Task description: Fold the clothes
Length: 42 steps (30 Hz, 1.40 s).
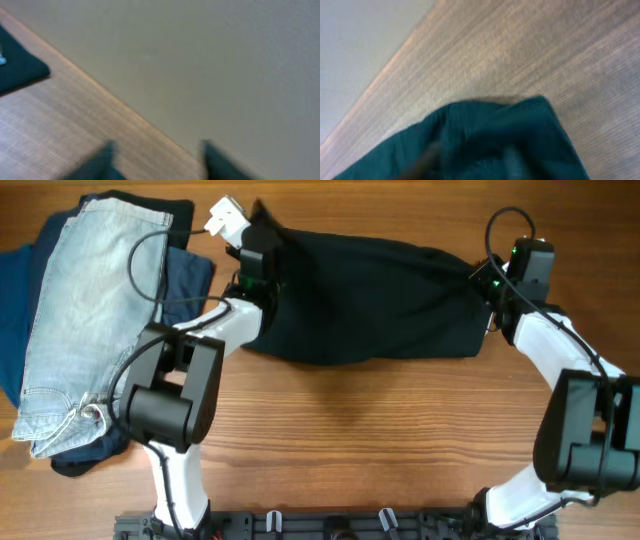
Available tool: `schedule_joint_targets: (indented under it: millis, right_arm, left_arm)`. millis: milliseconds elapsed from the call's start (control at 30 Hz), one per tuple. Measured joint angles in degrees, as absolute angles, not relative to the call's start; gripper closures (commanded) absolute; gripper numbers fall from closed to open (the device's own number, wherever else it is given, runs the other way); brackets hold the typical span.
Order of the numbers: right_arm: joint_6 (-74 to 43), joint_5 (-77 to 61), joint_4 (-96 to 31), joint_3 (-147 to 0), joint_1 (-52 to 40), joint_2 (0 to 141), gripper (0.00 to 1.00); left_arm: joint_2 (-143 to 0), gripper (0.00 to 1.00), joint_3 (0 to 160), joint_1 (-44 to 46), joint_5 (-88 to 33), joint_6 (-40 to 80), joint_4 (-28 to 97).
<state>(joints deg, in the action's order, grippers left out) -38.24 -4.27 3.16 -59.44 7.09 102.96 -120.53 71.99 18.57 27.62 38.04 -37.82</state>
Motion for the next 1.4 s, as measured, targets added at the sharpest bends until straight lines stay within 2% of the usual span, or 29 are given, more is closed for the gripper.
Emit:
schedule_joint_targets:
  millis: [200, 433, 500, 733, 833, 967, 1033, 1067, 1133, 1167, 1400]
  right_arm:
    - [-36.69, -4.03, 4.62, -59.53, 7.35, 102.89, 0.0]
    - [-26.52, -4.56, -9.67, -59.75, 7.44, 95.88, 0.0]
    - [-22.0, -4.71, -15.46, -59.83, 7.62, 92.71, 0.06]
    - [-11.97, -6.0, -20.21, -59.88, 9.34, 91.68, 0.07]
    - [-9.96, -8.99, -20.21, -59.88, 10.81, 92.31, 0.11]
    - [-7.4, -15.33, -20.36, -59.88, 14.11, 93.89, 0.19]
    - [-6.59, -18.46, -21.21, -59.88, 15.9, 94.85, 0.2]
    - [-6.17, -19.46, -21.54, -59.88, 16.49, 95.35, 0.19]
    - [-5.85, -22.24, -22.48, -59.88, 17.98, 96.99, 0.01]
    - [-5.87, -23.07, -22.63, -59.88, 18.31, 97.41, 0.01]
    - [-4.43, -26.65, -18.92, -57.8, 18.96, 98.17, 0.0]
  left_arm:
    - [-120.86, 0.0, 74.65, 18.46, 27.62, 30.39, -33.95]
    - [-114.28, 0.0, 75.16, 18.48, 25.41, 27.03, -8.75]
    - [-110.45, 0.0, 75.31, 18.48, 22.76, 26.72, -0.47]
    - [-103.39, 0.0, 75.7, 18.48, 16.99, 26.15, 21.04]
    - [-103.42, 0.01, 75.72, 18.48, 15.9, 26.11, 27.2]
    - [-103.9, 0.03, 75.7, 18.46, 15.16, 26.11, 28.88]
    - [-104.09, 0.05, 75.7, 18.46, 15.03, 25.98, 28.99]
    - [-104.14, 0.05, 75.7, 18.39, 14.83, 25.89, 29.02]
    - [-104.14, 0.03, 75.7, 17.8, 13.8, 25.54, 29.34]
    - [-104.14, 0.0, 75.7, 17.43, 13.39, 25.52, 29.54]
    - [-104.16, 0.0, 75.7, 10.44, 7.49, 25.1, 31.07]
